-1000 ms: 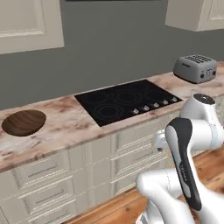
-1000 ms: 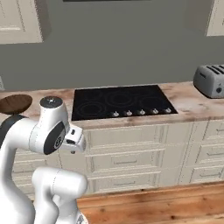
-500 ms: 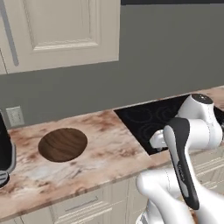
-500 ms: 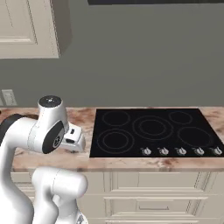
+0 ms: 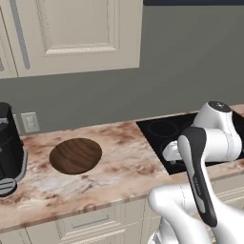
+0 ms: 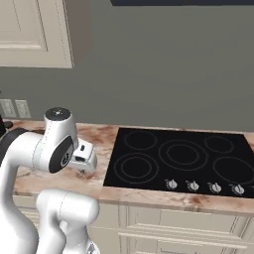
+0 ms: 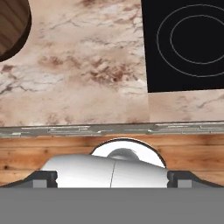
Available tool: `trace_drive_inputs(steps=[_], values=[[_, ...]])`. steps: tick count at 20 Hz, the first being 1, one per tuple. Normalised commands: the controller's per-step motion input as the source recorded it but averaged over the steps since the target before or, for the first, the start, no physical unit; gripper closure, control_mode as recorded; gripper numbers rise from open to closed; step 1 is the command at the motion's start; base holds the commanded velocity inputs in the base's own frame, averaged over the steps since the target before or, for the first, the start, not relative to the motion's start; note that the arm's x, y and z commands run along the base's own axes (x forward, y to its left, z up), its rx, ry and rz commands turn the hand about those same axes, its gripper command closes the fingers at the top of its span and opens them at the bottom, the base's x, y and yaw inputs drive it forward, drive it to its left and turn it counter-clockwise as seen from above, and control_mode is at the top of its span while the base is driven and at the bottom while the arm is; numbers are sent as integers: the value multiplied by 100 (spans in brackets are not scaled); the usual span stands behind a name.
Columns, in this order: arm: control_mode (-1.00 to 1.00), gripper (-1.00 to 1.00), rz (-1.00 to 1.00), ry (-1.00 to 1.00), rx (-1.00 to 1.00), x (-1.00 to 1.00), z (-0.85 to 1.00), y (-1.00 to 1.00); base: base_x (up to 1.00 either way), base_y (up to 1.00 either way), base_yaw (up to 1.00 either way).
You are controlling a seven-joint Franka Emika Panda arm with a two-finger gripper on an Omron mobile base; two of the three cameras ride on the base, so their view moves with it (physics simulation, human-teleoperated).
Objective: Pick the cup and bowl from the counter and place them on the counter next to the sink.
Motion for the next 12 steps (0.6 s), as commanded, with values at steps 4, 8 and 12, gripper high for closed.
trace_drive_inputs(steps=[4, 8, 12], values=[[100, -100, 0, 0, 0, 0, 0, 0, 0, 0, 0], [-100, -100, 0, 0, 0, 0, 0, 1, 0, 0, 0], [-100, -100, 0, 1, 0, 1, -29, 83, 0, 0, 0]])
